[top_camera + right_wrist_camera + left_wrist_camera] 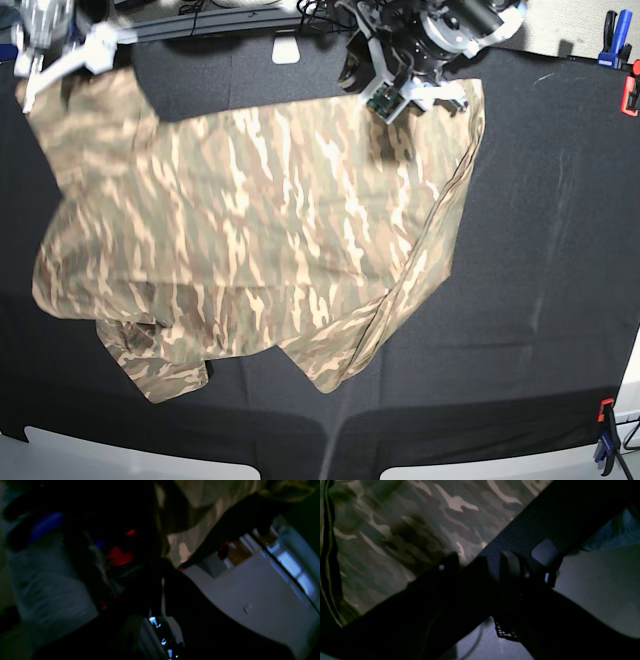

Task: Layout the t-shirt on the table in an organized manner, then fold the t-shirt properly
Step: 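Grasp the shirt's collar edge with the right gripper and drag it outward, then pull the shirt edge held by the left gripper away from the right gripper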

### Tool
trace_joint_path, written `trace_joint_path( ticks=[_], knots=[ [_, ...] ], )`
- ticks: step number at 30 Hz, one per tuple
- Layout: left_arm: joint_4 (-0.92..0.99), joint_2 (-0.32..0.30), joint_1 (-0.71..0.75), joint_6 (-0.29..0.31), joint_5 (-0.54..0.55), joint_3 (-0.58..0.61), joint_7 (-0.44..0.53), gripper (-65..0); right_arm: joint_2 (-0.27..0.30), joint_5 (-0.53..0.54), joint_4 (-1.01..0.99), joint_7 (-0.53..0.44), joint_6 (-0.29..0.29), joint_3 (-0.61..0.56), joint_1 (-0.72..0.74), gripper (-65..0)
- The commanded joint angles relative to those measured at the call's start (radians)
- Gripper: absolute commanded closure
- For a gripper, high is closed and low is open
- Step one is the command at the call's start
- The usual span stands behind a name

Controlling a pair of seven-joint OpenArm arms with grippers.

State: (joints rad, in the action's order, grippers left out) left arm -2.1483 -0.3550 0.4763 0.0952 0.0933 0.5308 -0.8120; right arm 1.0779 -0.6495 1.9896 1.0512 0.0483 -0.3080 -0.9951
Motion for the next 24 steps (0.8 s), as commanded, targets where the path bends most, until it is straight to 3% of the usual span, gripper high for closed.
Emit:
trace_joint_path(
  ticks=[1,5,12,20,24],
  knots=[
    [-0.017,0.0,0.003,0.003,0.002,0.001,0.019,-24.8,0.016,-0.027,0.024,0.036,-0.004,0.006,-0.031,0.0],
    [-0.017,0.0,0.003,0.003,0.002,0.001,0.019,-24.8,0.016,-0.104,0.072,0.061,-0.003,0.008,-0.151,0.0],
    [-0.017,0.0,0.003,0.003,-0.011,0.001,-0.007,-24.8,0.001,-0.133,0.086,0.061,-0.003,0.047,-0.297,0.0],
    [-0.017,-0.006,0.003,0.003,-0.33,0.001,-0.088,-24.8,-0.008,-0.135,0.086,0.06,-0.004,0.181,-0.314,0.0],
    [-0.016,-0.101,0.006,0.017,-0.347,0.001,-0.207,-24.8,-0.009,-0.132,0.086,0.06,-0.004,0.185,-0.314,0.0]
  ],
)
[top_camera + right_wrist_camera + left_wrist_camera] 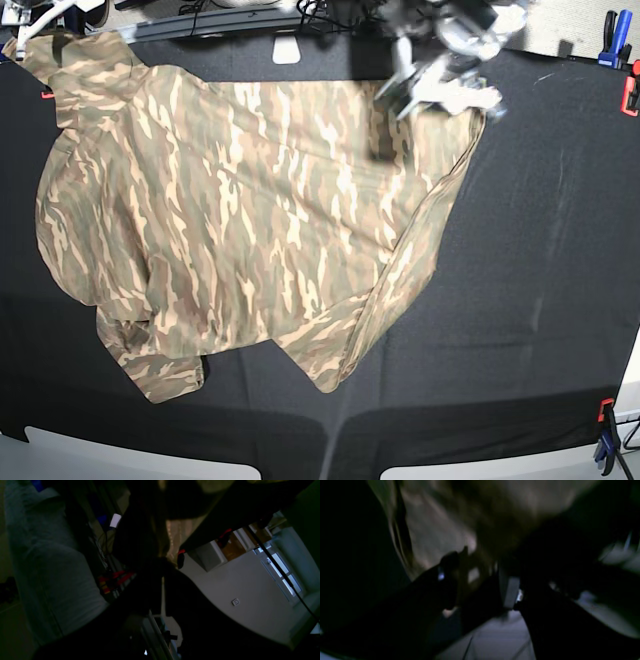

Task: Layout the t-shirt on the table in an organized manner, then fold the t-shirt properly
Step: 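Pull the shirt edge held by the left gripper away from the right gripper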

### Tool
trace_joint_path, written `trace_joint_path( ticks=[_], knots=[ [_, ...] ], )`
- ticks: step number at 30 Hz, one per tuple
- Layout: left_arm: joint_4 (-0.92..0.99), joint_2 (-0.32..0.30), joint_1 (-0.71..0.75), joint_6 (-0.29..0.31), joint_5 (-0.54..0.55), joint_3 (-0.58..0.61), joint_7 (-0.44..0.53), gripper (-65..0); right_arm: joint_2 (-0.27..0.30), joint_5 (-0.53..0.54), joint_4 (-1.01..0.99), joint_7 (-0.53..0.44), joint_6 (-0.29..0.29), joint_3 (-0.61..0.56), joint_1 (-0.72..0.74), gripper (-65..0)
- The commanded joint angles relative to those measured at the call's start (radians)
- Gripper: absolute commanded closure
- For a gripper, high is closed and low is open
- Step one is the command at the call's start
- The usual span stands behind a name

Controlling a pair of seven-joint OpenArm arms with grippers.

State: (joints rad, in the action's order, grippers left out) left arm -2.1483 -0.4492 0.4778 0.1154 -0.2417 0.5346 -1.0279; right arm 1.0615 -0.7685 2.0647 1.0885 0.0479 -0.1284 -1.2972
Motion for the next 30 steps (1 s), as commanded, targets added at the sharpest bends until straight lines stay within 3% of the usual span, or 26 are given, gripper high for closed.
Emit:
trace_joint_path(
  ticks=[1,3,8,9,12,14,16,21,27,30],
  knots=[
    [-0.016,-0.044,0.007,0.001,-0.013,-0.003,-0.002,-24.8,0.008,-0.013,0.011,0.022,-0.004,0.006,-0.012,0.0],
    [-0.016,-0.121,0.016,0.006,-0.013,-0.003,0.028,-24.8,0.012,-0.014,0.011,0.022,-0.004,0.006,-0.012,0.0],
    [-0.005,-0.251,0.026,0.009,-0.063,-0.003,0.304,-24.8,0.013,-0.014,0.011,0.018,-0.005,0.006,-0.012,0.0],
    [0.006,-0.262,0.026,0.024,-0.076,-0.003,0.329,-24.8,0.013,-0.014,0.011,0.019,-0.005,0.006,-0.012,0.0],
    [0.058,-0.272,0.036,0.156,-0.061,-0.003,0.338,-24.8,0.013,-0.015,0.011,0.019,-0.005,0.006,-0.012,0.0],
    [0.111,-0.272,0.04,0.189,-0.068,-0.002,0.379,-24.8,0.013,-0.018,0.011,0.019,-0.005,0.006,-0.012,0.0],
    [0.167,-0.271,0.032,0.185,-0.138,-0.003,0.43,-24.8,0.013,-0.017,0.011,0.019,-0.005,0.006,-0.012,0.0],
    [0.251,-0.269,0.027,0.052,-0.263,-0.003,0.452,-24.8,0.013,-0.017,0.011,0.018,-0.005,0.006,-0.012,0.0],
    [0.251,-0.269,0.026,0.053,-0.264,-0.003,0.408,-24.8,0.013,-0.017,0.011,0.019,-0.005,0.006,-0.012,0.0],
    [0.251,-0.269,0.027,0.053,-0.263,-0.003,0.336,-24.8,0.013,-0.017,0.011,0.018,-0.005,0.006,-0.012,0.0]
  ],
)
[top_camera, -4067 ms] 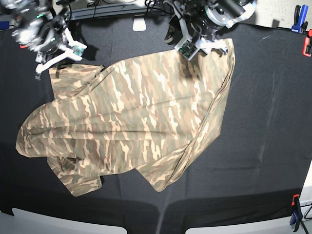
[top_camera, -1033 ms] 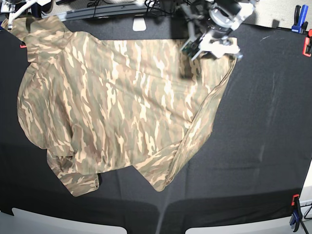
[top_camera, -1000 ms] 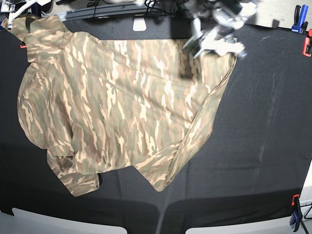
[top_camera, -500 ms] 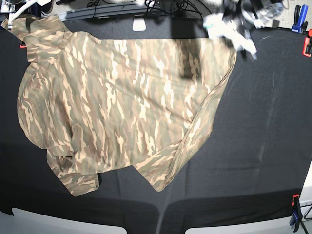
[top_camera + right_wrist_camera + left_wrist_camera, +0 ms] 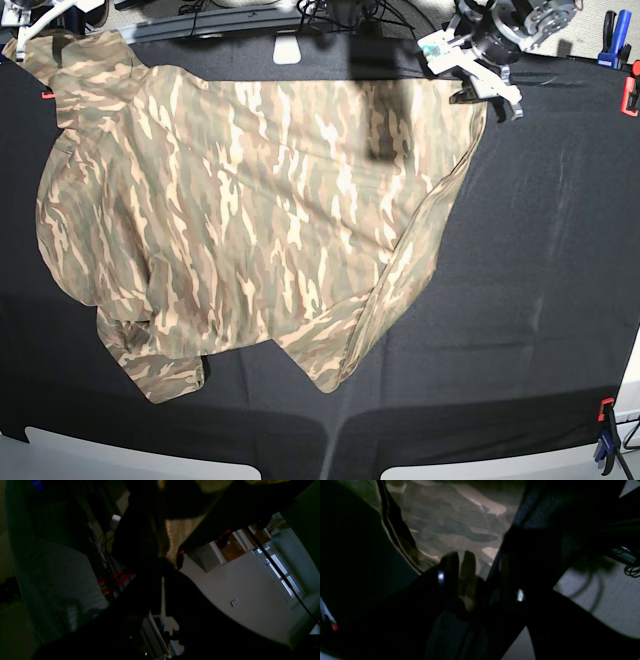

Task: Layout the t-shirt on the table in an organized manner, then fold the t-shirt properly
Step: 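Pull the shirt edge held by the left gripper away from the right gripper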

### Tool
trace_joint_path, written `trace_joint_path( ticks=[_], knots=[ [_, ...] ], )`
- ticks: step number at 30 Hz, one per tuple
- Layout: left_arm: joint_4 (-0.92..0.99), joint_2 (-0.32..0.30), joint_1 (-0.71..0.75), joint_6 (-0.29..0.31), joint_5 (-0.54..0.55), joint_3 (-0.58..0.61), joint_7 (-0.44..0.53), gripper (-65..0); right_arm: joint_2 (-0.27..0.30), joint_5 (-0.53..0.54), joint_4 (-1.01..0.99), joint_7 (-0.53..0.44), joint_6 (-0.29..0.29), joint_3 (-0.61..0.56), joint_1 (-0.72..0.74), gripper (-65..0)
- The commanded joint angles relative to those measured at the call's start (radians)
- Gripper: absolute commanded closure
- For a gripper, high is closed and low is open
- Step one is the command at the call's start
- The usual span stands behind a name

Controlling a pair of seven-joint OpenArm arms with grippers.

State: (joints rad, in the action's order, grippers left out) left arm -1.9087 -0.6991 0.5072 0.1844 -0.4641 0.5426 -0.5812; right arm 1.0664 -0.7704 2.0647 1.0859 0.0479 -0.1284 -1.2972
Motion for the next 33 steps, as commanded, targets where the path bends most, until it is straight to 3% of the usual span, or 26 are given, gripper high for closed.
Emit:
trace_joint_path(
  ticks=[1,3,12,18,23,28,33],
  knots=[
    [0.011,-0.019,-0.002,-0.016,-0.04,-0.011,-0.142,-24.8,0.008,-0.015,0.011,0.021,-0.005,0.006,-0.012,0.0],
    [0.007,-0.026,0.006,-0.016,-0.021,-0.011,-0.166,-24.7,0.008,-0.015,0.011,0.021,-0.005,0.006,-0.012,0.0],
    [-0.17,-0.071,0.038,-0.017,0.034,-0.011,-0.089,-24.7,0.008,-0.015,0.011,0.018,-0.005,0.006,-0.012,0.0],
    [-0.103,-0.071,0.035,-0.017,0.073,-0.011,-0.068,-24.7,0.008,-0.015,0.011,0.018,-0.005,0.006,-0.012,0.0],
    [-0.023,-0.071,-0.001,-0.108,0.063,-0.011,-0.053,-24.7,0.008,-0.014,0.011,0.019,-0.005,0.006,-0.012,0.0],
    [-0.017,-0.071,-0.014,-0.114,0.061,-0.011,-0.054,-24.7,0.008,-0.011,0.011,0.018,-0.005,0.006,-0.012,0.0],
    [-0.017,-0.071,-0.014,-0.114,0.061,-0.011,-0.076,-17.8,0.008,-0.012,0.011,0.018,-0.005,0.006,-0.012,0.0]
  ],
)
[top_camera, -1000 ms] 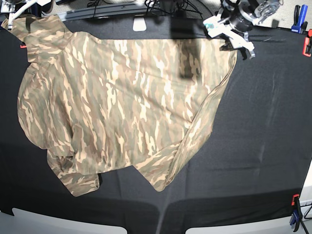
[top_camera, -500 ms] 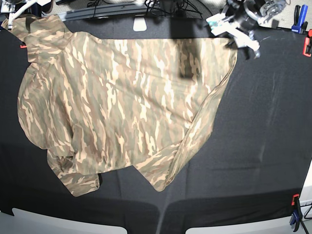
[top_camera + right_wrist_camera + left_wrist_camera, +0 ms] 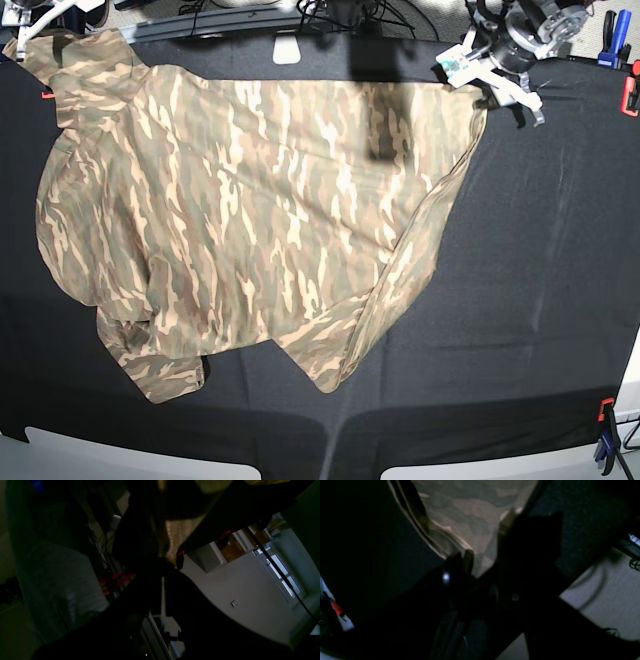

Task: Layout the t-shirt on the table in an organized manner, then fold the t-shirt properly
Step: 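Pull the shirt edge held by the left gripper away from the right gripper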

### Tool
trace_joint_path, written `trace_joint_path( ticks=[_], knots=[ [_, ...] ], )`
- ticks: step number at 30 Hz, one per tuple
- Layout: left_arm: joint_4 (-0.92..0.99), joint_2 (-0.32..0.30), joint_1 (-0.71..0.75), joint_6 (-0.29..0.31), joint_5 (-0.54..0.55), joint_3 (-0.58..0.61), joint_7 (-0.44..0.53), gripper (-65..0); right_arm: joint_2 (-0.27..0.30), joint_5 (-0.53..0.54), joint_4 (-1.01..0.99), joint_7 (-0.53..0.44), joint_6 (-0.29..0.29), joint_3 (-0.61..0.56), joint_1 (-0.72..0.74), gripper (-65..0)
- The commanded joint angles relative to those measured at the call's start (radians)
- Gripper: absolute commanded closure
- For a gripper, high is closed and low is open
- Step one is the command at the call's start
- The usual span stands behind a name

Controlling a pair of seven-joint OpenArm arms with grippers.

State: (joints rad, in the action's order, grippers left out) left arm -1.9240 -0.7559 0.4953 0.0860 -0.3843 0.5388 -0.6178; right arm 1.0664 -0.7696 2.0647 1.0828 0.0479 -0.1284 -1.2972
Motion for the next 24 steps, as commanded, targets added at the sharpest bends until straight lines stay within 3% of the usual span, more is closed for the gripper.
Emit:
trace_joint_path(
  ticks=[1,4,5,10,24],
  knots=[
    [-0.002,-0.015,-0.002,-0.015,-0.019,-0.007,-0.045,-15.2,0.008,-0.012,0.011,0.021,-0.005,0.006,-0.012,0.0],
    [-0.002,-0.014,0.001,-0.016,-0.018,-0.007,-0.066,-1.3,0.008,-0.012,0.011,0.021,-0.005,0.006,-0.012,0.0],
    [-0.002,-0.015,0.003,-0.016,-0.018,-0.007,-0.076,0.0,0.008,-0.012,0.011,0.021,-0.005,0.006,-0.012,0.0],
    [-0.002,-0.015,0.022,-0.015,-0.023,-0.007,-0.124,0.0,0.008,-0.012,0.011,0.021,-0.005,0.006,-0.012,0.0],
    [-0.009,-0.015,0.196,-0.035,-0.174,-0.007,-0.175,0.0,0.009,-0.009,0.011,0.0,-0.003,-0.032,-0.012,0.0]
  ],
)
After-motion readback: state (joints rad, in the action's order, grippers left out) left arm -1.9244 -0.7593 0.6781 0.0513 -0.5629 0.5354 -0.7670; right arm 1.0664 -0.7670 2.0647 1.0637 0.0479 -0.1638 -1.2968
